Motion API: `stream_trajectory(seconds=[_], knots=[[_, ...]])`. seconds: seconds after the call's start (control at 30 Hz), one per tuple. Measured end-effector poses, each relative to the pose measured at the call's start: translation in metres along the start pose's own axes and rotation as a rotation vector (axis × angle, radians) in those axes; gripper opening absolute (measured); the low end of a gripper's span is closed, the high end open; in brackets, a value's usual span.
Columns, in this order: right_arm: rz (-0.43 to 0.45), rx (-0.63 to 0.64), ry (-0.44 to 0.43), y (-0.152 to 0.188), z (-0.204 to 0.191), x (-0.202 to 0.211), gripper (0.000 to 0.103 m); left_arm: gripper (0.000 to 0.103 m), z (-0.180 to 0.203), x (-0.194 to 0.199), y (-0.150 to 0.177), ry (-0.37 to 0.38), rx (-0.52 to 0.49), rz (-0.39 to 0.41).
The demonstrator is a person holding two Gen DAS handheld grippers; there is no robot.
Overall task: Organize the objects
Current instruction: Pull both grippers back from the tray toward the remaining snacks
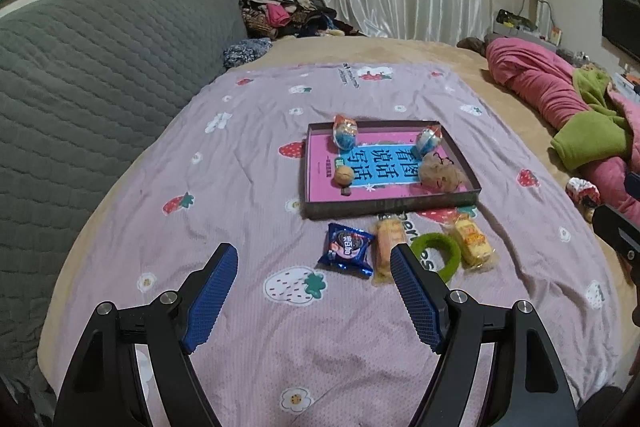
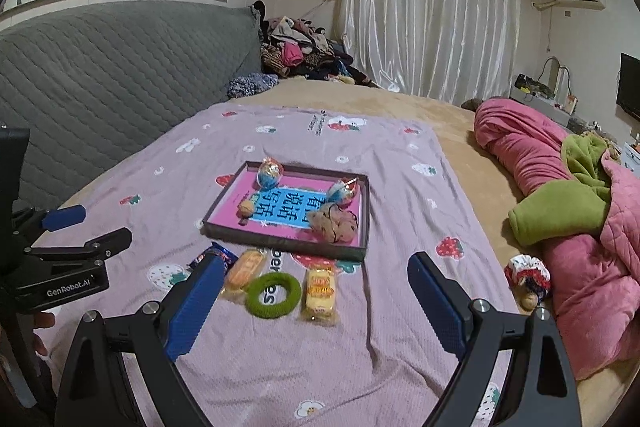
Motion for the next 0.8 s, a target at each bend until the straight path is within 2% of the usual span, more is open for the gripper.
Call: stream_trajectory(seconds=[0.4,0.8], knots=[[-0.051,0.008,0.009,0.017,0.001,-0.018,0.093,0.08,0.001,-0.03,0.021,-0.007,-0.008,-0.058],[-0.12,0.053,0.007,0.036,-0.013,-0.051,0.093,0.08,-0.002,-0.064,0.036,-0.024,-0.015,-0.111]])
Point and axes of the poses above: each gripper's, at about its wrist camera, not at the fingertips, and x roughly against the way its jaws point, z to its right, y to its underside, the point moved 9 cm from there along -x, roughly the way its jaws point, and after that the axes turned 9 degrees about x, right-handed, at the moved point
